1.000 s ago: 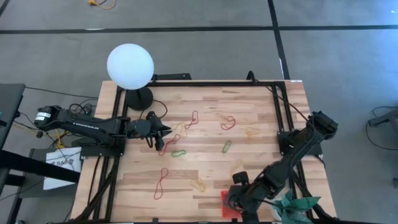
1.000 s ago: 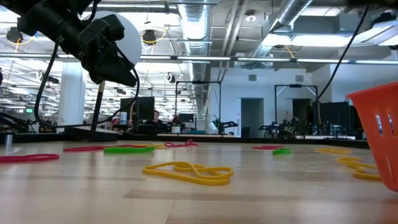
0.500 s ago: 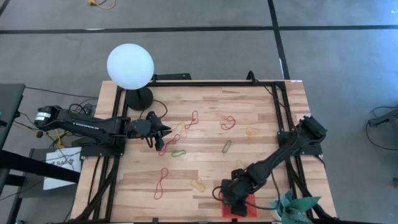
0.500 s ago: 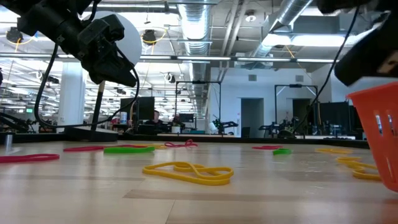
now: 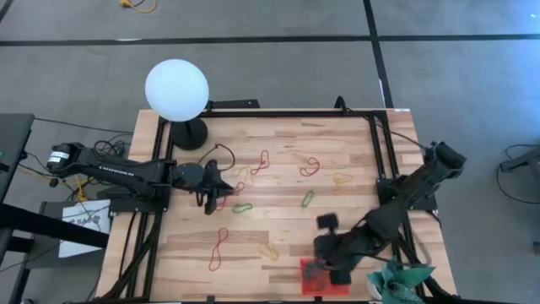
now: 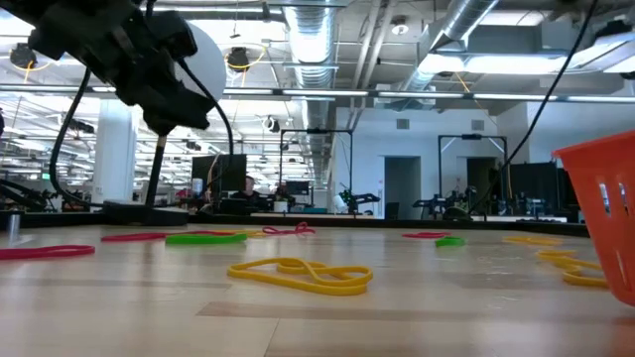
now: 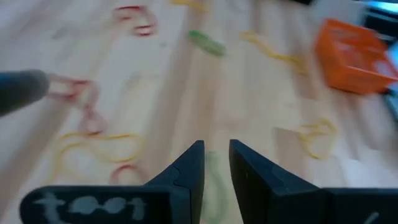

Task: Pick and place items into bin
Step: Put the yellow rubber band into the orange bin

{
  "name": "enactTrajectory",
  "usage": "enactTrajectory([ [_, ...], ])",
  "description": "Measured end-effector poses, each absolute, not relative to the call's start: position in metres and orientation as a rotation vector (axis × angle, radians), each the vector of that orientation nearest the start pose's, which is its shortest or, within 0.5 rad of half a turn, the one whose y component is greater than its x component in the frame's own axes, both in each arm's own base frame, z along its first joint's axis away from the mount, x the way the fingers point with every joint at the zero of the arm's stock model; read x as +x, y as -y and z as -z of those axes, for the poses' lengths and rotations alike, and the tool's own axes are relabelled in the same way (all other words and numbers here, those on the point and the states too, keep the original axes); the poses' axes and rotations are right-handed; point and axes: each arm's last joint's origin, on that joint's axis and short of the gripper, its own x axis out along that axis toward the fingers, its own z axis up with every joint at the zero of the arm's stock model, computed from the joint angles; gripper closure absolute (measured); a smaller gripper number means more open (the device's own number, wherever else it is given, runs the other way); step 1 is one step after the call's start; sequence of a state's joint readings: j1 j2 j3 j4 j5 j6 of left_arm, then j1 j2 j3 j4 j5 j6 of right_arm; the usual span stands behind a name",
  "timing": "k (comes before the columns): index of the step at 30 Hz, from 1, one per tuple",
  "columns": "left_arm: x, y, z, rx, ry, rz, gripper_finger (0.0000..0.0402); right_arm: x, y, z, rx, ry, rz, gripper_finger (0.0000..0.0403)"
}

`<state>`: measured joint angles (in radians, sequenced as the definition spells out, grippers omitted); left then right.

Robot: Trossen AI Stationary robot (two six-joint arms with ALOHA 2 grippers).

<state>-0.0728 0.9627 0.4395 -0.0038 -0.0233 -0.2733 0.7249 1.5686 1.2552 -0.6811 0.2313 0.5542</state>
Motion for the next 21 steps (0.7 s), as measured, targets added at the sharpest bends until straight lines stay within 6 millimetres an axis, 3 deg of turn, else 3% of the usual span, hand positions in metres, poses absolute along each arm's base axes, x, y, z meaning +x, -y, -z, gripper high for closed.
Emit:
enactTrajectory([
  [3,0.196,0.020,-0.205,-0.214,-0.492,0.039,0.0339,0.225,-0.197,-0.284,-0.118,-0.874,0.009,0.0337],
  [6,0.196,0.019,-0.206,-0.169,-0.468,-0.044,0.0339,0.203,-0.182,-0.299,-0.209,-0.819,0.142,0.0337],
  [9,0.197,0.013,-0.206,-0.100,-0.451,-0.172,0.0339,0.185,-0.166,-0.313,-0.211,-0.798,0.211,0.0337],
  [12,0.199,0.007,-0.204,-0.084,-0.466,-0.164,0.0339,0.171,-0.151,-0.319,-0.177,-0.754,0.236,0.0337],
  [16,0.209,0.003,-0.193,-0.103,-0.507,-0.085,0.0339,0.154,-0.132,-0.306,-0.098,-0.683,0.219,0.0337],
  [21,0.226,-0.010,-0.171,-0.130,-0.596,-0.156,0.0339,0.147,-0.115,-0.263,0.067,-0.577,0.123,0.0337],
])
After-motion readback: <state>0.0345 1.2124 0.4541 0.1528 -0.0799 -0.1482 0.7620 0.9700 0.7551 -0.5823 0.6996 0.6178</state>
